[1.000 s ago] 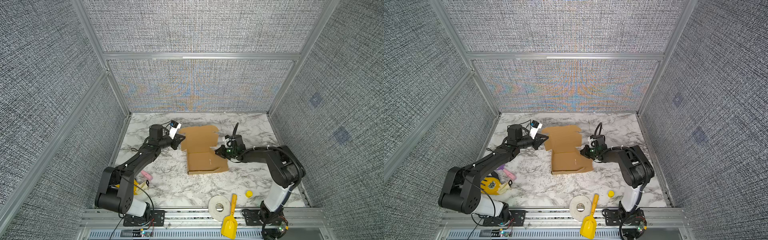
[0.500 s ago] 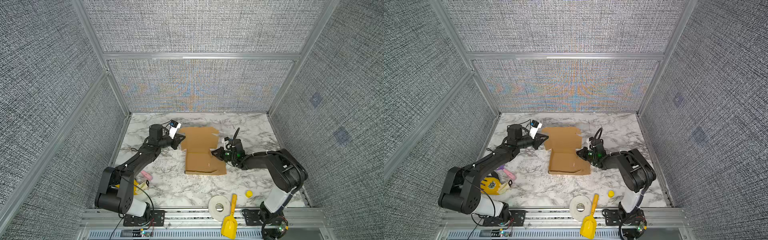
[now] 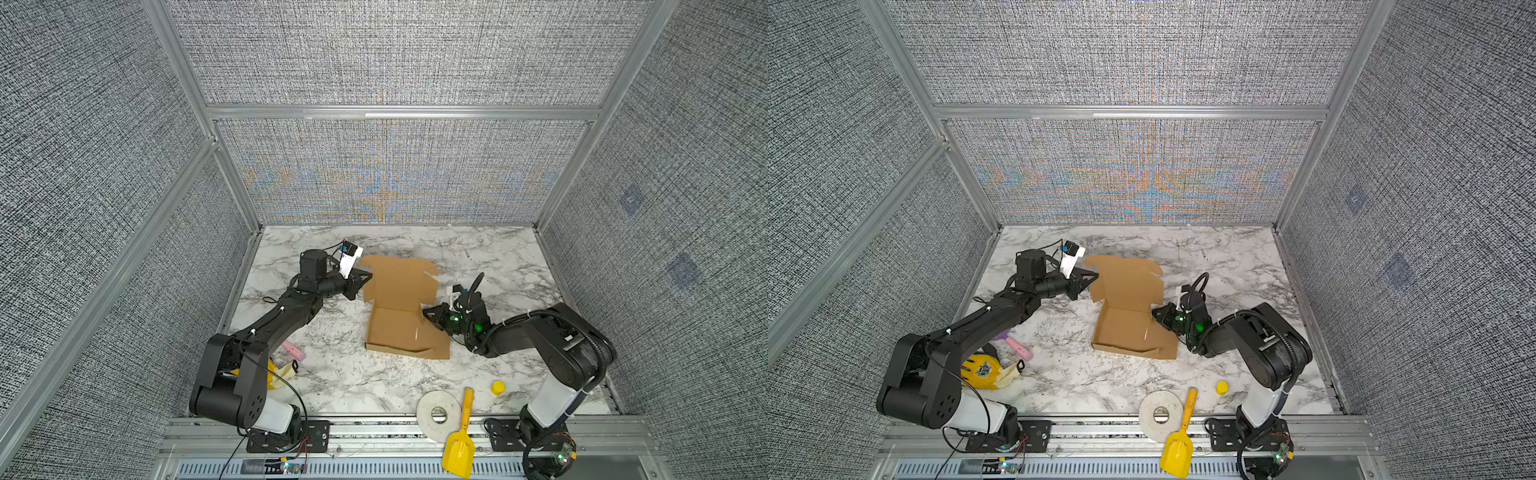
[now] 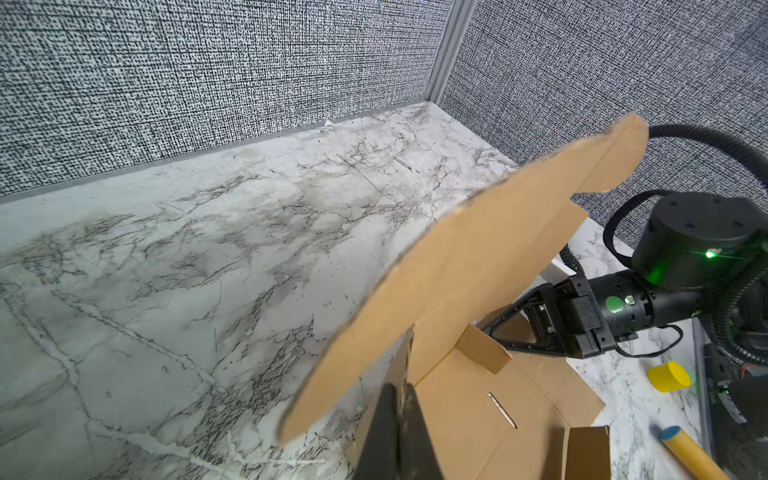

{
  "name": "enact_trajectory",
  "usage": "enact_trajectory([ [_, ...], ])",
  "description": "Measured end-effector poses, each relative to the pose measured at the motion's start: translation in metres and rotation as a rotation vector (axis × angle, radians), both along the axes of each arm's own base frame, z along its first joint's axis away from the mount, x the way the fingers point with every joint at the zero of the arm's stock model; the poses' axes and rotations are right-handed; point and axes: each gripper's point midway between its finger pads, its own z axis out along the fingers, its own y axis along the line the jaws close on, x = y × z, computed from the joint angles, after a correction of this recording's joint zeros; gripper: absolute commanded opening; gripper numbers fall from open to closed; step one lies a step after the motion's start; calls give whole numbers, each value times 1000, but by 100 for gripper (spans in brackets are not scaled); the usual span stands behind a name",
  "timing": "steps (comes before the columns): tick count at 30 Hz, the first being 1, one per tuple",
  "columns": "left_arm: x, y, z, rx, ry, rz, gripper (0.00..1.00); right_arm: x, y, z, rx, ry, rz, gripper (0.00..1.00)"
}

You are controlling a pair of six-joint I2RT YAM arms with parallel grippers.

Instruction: Fold the paper box

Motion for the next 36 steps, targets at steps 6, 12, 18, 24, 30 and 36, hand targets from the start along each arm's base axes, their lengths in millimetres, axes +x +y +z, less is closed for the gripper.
enact_trajectory([
  [6, 1, 2, 3, 5, -9, 14, 0, -11, 2, -2, 38, 1, -34, 0],
  [12, 1, 2, 1, 3, 1, 19, 0, -11, 14, -1, 52, -21, -49, 0],
  [18, -1, 0, 1, 0, 7, 18, 0, 0, 25, -1, 84, -38, -68, 0],
  [24, -1, -3, 3, -6, -6, 11, 0, 8, 23, -3, 102, -47, -115, 0],
  [30, -4, -7, 3, -24, 10, -4, 0, 14, 11, -5, 98, -68, -196, 0],
  [36, -12, -14, 3, -54, 27, -44, 0, 25, 4, 1, 95, -85, -261, 0],
])
